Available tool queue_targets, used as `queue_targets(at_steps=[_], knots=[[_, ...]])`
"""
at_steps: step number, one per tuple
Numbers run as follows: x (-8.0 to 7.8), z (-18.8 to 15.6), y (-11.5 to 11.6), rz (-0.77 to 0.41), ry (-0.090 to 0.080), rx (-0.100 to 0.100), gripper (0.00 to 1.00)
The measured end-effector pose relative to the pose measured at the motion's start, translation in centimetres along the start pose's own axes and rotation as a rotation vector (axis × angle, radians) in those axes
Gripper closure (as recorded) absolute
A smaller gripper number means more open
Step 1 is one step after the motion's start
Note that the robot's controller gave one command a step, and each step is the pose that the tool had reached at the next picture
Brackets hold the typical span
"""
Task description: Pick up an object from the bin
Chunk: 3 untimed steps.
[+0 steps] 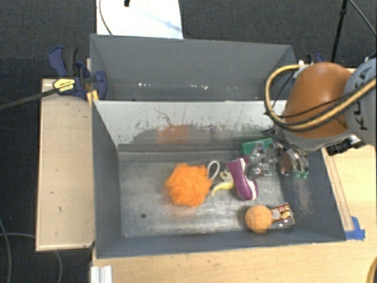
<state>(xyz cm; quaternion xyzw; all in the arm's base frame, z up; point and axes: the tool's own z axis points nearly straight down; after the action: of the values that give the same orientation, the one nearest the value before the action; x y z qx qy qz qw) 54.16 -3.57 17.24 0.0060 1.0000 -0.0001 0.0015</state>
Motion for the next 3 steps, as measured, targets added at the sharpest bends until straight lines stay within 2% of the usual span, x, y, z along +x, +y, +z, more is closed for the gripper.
queue_targets(at_steps=[1,2,3], knots=[[-0.3,0.0,0.1,-0.003,0.001,0.000,1.00],[-0.9,4.2,0.5,-0.050,-0.001,0.000,1.00],[-0.4,7.2,0.7,-0.059,0.012,-0.002,1.00]])
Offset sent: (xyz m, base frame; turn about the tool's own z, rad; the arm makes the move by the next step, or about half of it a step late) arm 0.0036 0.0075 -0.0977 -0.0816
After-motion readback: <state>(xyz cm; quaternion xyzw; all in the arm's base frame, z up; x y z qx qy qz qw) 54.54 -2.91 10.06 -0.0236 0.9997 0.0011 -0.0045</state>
